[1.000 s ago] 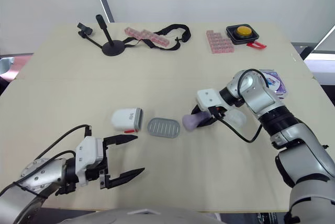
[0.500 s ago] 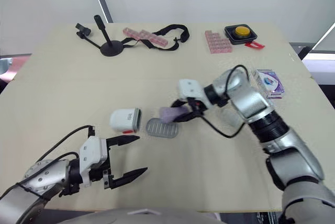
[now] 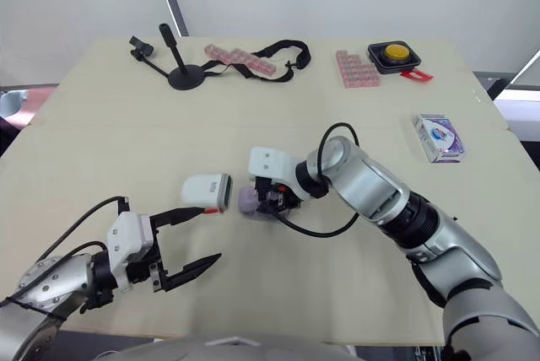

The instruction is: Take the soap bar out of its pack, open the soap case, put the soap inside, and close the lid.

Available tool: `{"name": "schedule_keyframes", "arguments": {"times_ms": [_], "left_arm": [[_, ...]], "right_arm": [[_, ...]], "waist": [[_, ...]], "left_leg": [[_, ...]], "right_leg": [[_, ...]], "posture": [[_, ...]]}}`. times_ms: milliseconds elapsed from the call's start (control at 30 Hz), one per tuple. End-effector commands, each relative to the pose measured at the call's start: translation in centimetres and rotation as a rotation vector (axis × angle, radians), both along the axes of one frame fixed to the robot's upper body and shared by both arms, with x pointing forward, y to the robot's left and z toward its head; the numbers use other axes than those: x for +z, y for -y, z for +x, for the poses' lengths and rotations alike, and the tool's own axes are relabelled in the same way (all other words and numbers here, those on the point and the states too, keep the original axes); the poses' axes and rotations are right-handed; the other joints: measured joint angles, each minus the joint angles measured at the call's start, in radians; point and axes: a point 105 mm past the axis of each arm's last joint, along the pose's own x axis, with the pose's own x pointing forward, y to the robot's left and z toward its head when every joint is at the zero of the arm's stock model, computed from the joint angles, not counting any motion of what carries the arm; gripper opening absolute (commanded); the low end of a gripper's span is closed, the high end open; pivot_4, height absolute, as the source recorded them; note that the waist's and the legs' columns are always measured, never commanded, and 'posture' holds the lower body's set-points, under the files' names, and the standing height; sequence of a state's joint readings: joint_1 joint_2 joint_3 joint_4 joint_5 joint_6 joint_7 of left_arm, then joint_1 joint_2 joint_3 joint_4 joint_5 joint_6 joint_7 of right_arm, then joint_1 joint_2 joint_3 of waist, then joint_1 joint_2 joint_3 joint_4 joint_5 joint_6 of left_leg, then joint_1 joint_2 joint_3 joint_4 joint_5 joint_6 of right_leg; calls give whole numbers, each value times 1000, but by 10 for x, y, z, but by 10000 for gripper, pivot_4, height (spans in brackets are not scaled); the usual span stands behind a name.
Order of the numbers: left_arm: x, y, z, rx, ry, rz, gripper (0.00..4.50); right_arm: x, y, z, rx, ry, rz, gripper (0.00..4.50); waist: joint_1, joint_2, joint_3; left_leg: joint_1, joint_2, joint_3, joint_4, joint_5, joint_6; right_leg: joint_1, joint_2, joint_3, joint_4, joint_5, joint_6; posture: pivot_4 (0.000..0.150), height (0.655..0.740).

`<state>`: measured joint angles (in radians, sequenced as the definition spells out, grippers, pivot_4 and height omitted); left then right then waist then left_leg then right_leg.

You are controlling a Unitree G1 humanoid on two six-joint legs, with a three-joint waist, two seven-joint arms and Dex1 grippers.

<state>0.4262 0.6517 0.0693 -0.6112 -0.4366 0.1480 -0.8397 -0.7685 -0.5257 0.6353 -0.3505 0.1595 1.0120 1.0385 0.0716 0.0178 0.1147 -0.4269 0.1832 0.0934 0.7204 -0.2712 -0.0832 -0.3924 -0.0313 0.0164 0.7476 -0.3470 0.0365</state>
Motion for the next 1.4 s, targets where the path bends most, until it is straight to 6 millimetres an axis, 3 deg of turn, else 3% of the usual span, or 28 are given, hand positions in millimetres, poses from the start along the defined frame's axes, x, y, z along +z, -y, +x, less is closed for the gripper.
{"name": "schedule_keyframes", "arguments": {"times_ms": [33,467,967,1033,1200,1233,1400], "left_arm": [[0,-3,0,-5,37,5,45000],[-34,-25,-17,-4,38,9,45000],[-39,-25,-20,-21,30,-62,45000],[-39,-25,-19,-20,31,-64,45000],[-40,-26,-19,-20,34,-59,45000],[-41,-26,-19,-20,35,-55,45000],[-38,-29,-16,-20,56,-46,45000]], "right_arm": [[9,-1,5,-1,56,-4,17450],[0,-3,-1,-10,6,-17,17450],[-5,-2,-3,-13,-23,-26,17450],[-5,-3,-3,-12,-27,-28,27383],[-3,-3,-2,-8,-26,-22,42769],[-1,-3,-2,-7,-25,-18,44850],[14,4,0,-16,-16,39,44850]], "waist": [[1,0,0],[5,-1,0],[4,-1,-1],[4,-1,-1],[4,-1,-1],[4,-1,-1],[6,-1,-1]], "left_leg": [[0,0,0,0,0,0],[1,0,0,-1,0,0],[2,1,0,-1,0,-1],[2,1,0,-1,0,-1],[2,1,0,-1,0,-1],[2,1,0,-1,0,0],[2,1,0,-1,0,0]], "right_leg": [[0,0,0,0,0,0],[1,0,0,-1,0,0],[1,0,0,-1,0,0],[1,0,0,-1,0,0],[1,0,0,-1,0,0],[1,0,0,-1,0,0],[1,0,0,-1,0,0]], "posture": [[1500,7096],[1500,7096],[1500,7096],[1500,7096],[1500,7096],[1500,7096],[1500,7096]]}}
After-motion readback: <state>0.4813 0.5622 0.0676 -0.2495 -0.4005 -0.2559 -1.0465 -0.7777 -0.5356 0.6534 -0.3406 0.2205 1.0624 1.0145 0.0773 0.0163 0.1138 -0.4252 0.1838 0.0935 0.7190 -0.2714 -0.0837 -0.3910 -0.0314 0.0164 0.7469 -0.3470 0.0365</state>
